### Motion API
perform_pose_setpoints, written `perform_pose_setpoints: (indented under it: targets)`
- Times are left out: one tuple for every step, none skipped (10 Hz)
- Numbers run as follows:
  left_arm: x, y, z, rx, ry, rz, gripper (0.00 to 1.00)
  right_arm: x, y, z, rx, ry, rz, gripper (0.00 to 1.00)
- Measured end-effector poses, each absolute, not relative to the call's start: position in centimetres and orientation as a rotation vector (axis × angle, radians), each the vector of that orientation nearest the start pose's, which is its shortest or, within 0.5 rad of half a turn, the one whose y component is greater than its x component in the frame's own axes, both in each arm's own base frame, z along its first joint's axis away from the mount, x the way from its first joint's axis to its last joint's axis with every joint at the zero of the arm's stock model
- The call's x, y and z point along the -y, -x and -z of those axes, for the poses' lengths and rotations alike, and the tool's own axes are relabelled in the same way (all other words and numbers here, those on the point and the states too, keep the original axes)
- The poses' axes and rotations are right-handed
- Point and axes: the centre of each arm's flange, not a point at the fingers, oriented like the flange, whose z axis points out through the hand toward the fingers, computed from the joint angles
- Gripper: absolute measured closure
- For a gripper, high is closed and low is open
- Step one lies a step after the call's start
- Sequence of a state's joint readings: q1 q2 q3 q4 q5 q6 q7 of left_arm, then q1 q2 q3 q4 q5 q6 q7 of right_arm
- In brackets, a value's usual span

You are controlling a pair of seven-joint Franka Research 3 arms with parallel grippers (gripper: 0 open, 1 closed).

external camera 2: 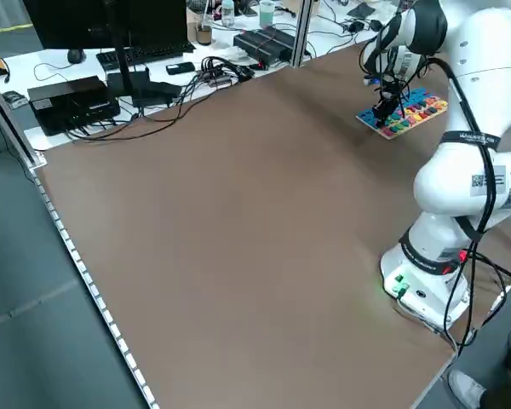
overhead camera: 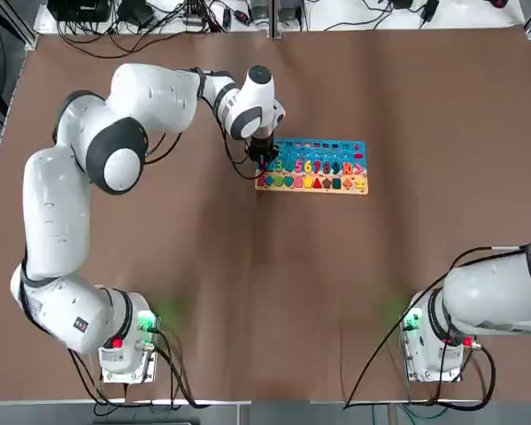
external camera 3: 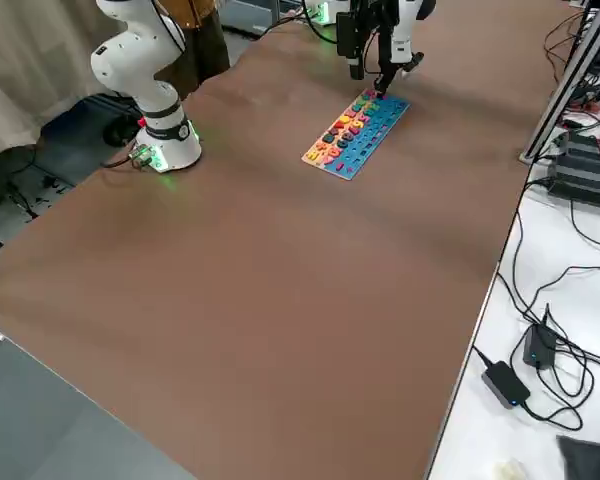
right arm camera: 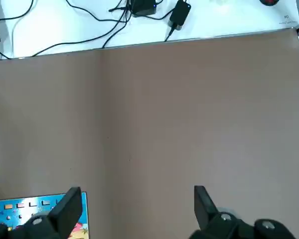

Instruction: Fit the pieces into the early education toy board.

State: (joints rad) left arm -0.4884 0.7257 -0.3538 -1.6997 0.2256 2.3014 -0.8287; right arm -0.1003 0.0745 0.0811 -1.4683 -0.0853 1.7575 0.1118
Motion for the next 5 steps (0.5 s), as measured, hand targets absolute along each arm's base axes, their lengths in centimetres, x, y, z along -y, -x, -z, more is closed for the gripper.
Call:
perform_pose_setpoints:
  targets:
    - [47.90, -46.27, -18.63, -0.152, 3.131, -0.159, 0.87, 2.09, -59.48, -64.86, -0.201, 3.187, 0.333, 0.01]
    - [47.90, -46.27, -18.63, -0.152, 3.131, -0.159, 0.87, 2.09, -59.37, -64.68, -0.203, 3.190, 0.310, 0.01]
    - [47.90, -46.27, -18.62, -0.152, 3.131, -0.159, 0.85, 2.07, -59.32, -64.52, -0.210, 3.184, 0.298, 0.01]
    - [47.88, -46.23, -18.58, -0.152, 3.129, -0.162, 0.84, 2.09, -59.26, -64.35, -0.218, 3.174, 0.282, 0.01]
    - [47.82, -46.15, -18.47, -0.152, 3.126, -0.166, 0.80, 2.17, -59.19, -64.21, -0.224, 3.164, 0.268, 0.01]
